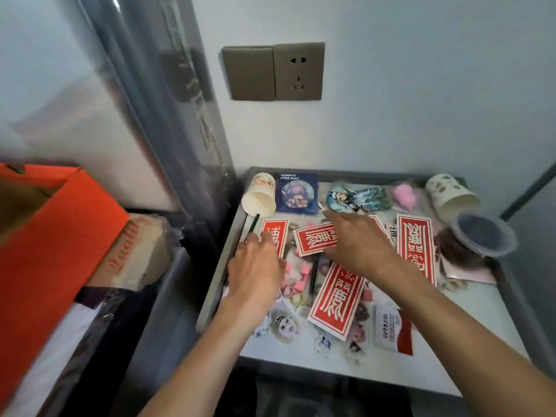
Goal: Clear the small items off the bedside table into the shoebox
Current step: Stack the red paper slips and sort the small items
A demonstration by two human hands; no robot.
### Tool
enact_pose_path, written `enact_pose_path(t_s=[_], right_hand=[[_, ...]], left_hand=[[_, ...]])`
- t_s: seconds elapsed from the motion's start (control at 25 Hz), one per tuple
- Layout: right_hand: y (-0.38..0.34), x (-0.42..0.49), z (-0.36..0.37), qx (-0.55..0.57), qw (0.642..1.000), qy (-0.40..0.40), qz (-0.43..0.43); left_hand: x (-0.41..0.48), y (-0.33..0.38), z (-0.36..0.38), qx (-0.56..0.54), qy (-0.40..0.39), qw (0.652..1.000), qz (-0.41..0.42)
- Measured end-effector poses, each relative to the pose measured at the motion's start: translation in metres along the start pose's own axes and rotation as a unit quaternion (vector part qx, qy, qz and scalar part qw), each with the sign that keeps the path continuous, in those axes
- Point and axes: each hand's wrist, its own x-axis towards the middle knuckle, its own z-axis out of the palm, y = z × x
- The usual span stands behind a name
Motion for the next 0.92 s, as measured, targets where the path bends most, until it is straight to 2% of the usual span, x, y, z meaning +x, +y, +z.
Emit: enact_pose_path(t_s=[0.08,0.28,0.36,0.48,0.6,0.68,0.92], right_hand=[[-0.009,-0.001,0.006,-0.024,1.000,-0.013,0.001],[-0.012,-0.004,0.003,-0.063,0.989,0.120,-0.052],[-0.009,-0.011,-0.005,-0.020,0.981,0.182,-0.060],[-0.001,-0.036,-0.015,0.132,0.956,0.262,-0.022],[0.001,-0.057,-0.011,0.292,0.927,0.232,0.033],[0.001,-0.062,-0.010,0.381,0.898,0.216,0.035],[0.005,-0.063,-0.003,0.422,0.891,0.162,0.026]], left_hand=[[0.001,0.003,0.001,0.014,0.001,1.000,0.013],[0.003,0.003,-0.001,0.039,-0.003,0.999,0.018],[0.002,0.002,-0.002,0.053,-0.006,0.998,0.022],[-0.001,0.003,-0.005,0.069,-0.013,0.997,0.022],[-0.004,0.008,-0.005,0.081,-0.015,0.996,0.030],[-0.004,0.009,-0.005,0.083,-0.014,0.996,0.029],[-0.006,0.015,-0.014,0.098,0.005,0.995,0.009]])
